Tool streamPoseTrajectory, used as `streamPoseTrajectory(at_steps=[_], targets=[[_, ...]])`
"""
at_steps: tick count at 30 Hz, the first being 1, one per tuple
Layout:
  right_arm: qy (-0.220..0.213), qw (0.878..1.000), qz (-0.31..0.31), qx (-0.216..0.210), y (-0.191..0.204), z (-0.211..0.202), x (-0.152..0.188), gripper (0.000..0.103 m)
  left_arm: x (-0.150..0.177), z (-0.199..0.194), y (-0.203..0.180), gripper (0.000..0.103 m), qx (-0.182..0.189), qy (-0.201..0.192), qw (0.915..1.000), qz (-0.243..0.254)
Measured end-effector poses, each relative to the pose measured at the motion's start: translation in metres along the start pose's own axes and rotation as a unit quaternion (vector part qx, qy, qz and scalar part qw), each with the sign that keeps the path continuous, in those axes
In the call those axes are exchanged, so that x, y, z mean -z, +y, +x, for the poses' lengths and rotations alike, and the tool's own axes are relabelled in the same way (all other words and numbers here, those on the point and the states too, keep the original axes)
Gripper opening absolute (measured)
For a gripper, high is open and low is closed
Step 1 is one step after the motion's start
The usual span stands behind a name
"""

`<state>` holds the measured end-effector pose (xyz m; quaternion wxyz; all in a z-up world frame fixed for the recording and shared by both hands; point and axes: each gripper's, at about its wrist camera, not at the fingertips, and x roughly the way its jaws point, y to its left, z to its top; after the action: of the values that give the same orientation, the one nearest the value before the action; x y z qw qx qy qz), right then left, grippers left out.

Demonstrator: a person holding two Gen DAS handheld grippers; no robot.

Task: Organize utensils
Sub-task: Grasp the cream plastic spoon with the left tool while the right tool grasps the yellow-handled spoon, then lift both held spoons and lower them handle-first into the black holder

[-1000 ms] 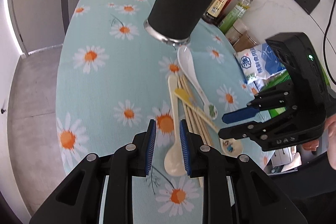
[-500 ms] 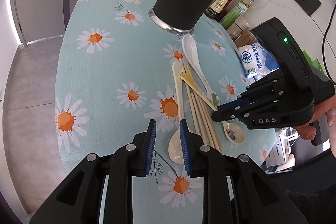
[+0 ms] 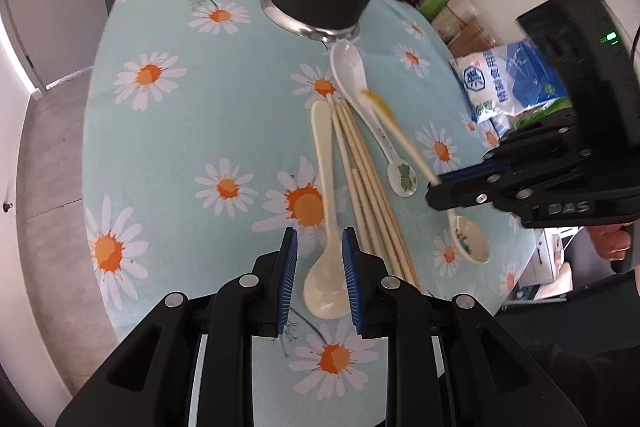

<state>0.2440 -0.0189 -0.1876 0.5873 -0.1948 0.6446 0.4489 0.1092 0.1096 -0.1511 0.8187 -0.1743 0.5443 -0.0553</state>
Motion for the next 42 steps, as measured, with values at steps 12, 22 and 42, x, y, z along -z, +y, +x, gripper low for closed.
streamPoseTrajectory(at_steps=[12,22,42], targets=[[-0.069,0.996,0.015,-0.058,-0.023,-0.055,0.026,0.008,-0.034,0.040,-0.022,0.022,-0.071,0.119,0.9903,0.009],[-0.103,0.991,0.023,-0.085,-0.046,-0.072,0.032,0.008,-0.049,0.068,-0.046,0.021,-0.148,0.193,0.9692,0.036],[-0.119,0.988,0.016,-0.094,-0.054,-0.075,0.031,0.008,-0.042,0.052,-0.029,0.006,-0.144,0.146,0.9783,-0.029]])
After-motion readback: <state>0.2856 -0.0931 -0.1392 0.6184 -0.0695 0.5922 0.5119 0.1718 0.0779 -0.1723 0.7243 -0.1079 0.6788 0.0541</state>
